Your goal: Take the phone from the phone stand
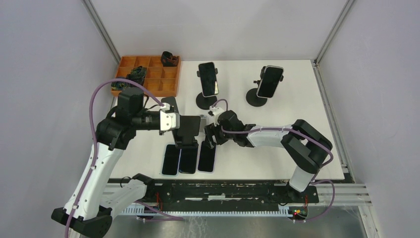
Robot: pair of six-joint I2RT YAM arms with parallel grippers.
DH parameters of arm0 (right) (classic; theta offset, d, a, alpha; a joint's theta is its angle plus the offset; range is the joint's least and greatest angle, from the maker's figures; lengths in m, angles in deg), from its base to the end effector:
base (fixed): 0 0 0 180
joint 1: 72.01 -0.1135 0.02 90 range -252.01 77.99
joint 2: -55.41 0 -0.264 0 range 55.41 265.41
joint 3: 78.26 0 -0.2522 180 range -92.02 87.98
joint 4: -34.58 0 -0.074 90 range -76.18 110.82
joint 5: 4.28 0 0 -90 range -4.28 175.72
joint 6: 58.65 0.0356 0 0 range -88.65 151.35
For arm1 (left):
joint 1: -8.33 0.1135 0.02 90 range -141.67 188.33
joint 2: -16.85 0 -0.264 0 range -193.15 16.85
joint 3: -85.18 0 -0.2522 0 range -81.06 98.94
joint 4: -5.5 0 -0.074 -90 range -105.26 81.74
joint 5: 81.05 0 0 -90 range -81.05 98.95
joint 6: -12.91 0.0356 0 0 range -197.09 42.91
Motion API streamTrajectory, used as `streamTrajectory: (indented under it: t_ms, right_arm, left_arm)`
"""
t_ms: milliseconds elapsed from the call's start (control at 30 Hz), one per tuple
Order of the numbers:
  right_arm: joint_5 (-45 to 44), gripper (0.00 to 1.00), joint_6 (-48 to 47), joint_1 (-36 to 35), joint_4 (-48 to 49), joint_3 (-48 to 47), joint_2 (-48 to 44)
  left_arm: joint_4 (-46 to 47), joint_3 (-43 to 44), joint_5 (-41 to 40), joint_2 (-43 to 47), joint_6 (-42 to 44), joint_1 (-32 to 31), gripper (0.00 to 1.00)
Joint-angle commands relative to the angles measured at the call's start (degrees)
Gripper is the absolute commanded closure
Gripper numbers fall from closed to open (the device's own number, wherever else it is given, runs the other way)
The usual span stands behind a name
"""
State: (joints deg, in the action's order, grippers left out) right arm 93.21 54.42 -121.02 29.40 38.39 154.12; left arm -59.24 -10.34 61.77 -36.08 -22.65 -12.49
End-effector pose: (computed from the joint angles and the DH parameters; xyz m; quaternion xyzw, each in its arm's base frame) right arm 0.2252 0.2663 0.1575 -0.2300 0.8771 0.2936 0.3026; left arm 0.1355 -0.0819 0.4038 0.6486 0.4947 -0.2513 0.5210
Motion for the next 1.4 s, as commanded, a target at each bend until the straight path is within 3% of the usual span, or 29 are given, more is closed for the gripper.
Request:
streamTrajectory:
  t_ms: [0, 200, 400, 600, 833, 1200, 1267, 1367]
  right_arm:
    - [6.61, 0.22, 4.29, -0.23, 6.96, 2.14, -2.87]
    - [13.75, 0.17, 4.59, 1.94, 4.74, -0.45, -16.48]
    - [28.18, 0.15, 7.85, 4.17, 4.77, -1.04, -27.31]
    - [34.61, 0.14, 18.28, 3.84, 17.6, 1.97, -32.11]
    - [34.02, 0.24, 29.74, -1.87, 34.72, 0.85, -27.28]
    - [28.92, 0.55, 30.7, -5.17, 38.16, -0.7, -24.51]
    - [28.7, 0.71, 30.05, -5.16, 37.5, -0.56, -24.89]
    - [27.48, 1.0, 28.26, -4.6, 34.24, -0.43, -26.08]
  left_arm:
    - [0.53, 2.6, 1.75, 0.04, 0.3, 0.16, 0.98]
    - [0.56, 2.46, 2.38, -0.35, 0.55, 0.16, 0.98]
    - [0.48, 1.36, 3.09, 0.01, 2.52, 0.17, 0.98]
    - [0.5, 0.35, 4.73, 0.16, 5.33, 0.16, 0.98]
    - [-1.37, 0.37, 5.05, 0.0, 7.32, 0.16, 0.98]
    - [-9.04, 0.44, 4.29, -0.16, 16.39, 0.16, 0.97]
    - [-9.56, 0.15, 3.65, -0.3, 16.98, 0.16, 0.95]
    - [-9.77, -0.05, 2.54, -0.93, 17.22, 0.16, 0.83]
